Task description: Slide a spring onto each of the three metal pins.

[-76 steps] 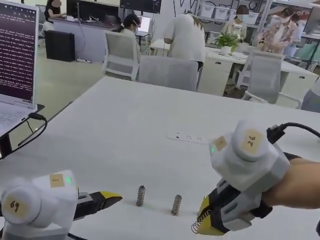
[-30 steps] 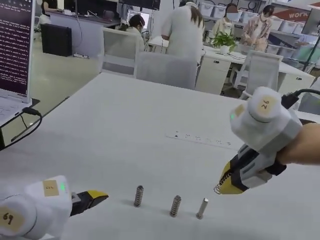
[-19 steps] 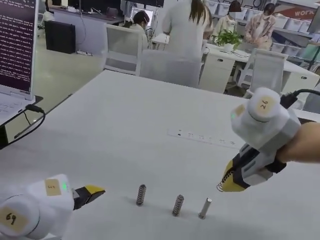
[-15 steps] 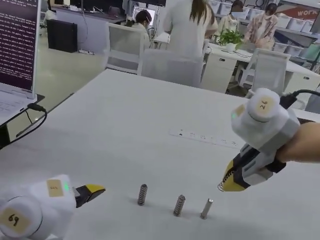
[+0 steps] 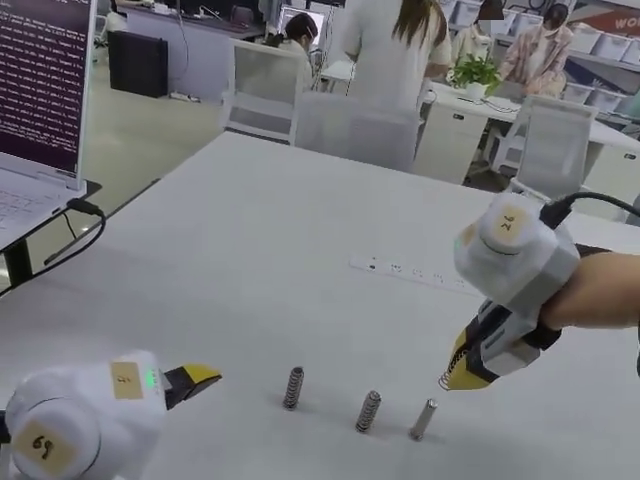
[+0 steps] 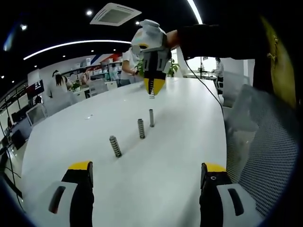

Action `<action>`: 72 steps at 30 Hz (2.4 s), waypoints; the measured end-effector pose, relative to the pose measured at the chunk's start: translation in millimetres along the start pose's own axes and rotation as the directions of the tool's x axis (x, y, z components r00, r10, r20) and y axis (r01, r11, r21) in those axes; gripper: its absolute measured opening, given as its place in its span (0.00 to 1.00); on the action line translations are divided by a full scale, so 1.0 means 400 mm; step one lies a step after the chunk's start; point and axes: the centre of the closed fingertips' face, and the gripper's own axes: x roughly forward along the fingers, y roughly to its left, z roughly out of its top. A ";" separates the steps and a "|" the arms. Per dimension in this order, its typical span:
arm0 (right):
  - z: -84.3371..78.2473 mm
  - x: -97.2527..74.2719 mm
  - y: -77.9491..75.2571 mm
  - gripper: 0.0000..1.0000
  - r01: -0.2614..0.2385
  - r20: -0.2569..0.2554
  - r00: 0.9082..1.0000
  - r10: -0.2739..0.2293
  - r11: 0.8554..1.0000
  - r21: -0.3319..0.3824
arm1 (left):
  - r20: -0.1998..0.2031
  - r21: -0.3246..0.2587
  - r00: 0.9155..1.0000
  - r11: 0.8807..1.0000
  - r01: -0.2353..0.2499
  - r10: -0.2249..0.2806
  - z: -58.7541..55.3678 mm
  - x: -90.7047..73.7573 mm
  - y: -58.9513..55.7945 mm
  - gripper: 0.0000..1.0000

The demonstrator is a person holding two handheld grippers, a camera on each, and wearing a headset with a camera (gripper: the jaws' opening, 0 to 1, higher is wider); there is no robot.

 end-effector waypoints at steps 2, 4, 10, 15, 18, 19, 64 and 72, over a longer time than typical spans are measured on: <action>-0.003 0.009 -0.003 0.08 -0.004 -0.009 1.000 0.004 1.000 -0.003 | -0.001 0.004 1.000 1.000 0.001 -0.001 0.001 0.001 -0.001 0.91; -0.011 0.018 -0.006 0.08 -0.009 -0.025 1.000 0.009 1.000 -0.004 | 0.000 0.006 1.000 1.000 0.001 -0.001 0.002 0.002 0.000 0.91; -0.015 0.034 -0.011 0.08 -0.024 -0.025 0.999 0.024 1.000 0.005 | -0.004 0.014 1.000 1.000 -0.003 0.003 0.001 0.003 0.004 0.90; -0.015 0.050 -0.012 0.08 -0.035 -0.031 0.999 0.035 0.999 0.008 | -0.004 0.020 1.000 1.000 -0.010 0.010 0.004 -0.001 0.010 0.90; -0.014 0.057 -0.010 0.08 -0.040 -0.033 0.999 0.041 0.999 0.008 | -0.002 0.020 1.000 1.000 -0.011 0.011 0.005 -0.003 0.012 0.90; -0.014 0.059 -0.010 0.08 -0.042 -0.033 0.999 0.042 0.999 0.009 | -0.002 0.020 1.000 1.000 -0.012 0.012 0.005 -0.003 0.012 0.90; -0.031 0.104 -0.006 0.08 -0.065 -0.057 0.996 0.065 0.998 0.008 | -0.012 0.014 1.000 1.000 -0.004 0.004 -0.004 -0.007 0.013 0.86; -0.030 0.118 -0.005 0.08 -0.066 -0.057 0.996 0.066 0.998 0.009 | -0.011 0.015 1.000 1.000 -0.002 0.002 -0.003 -0.007 0.013 0.86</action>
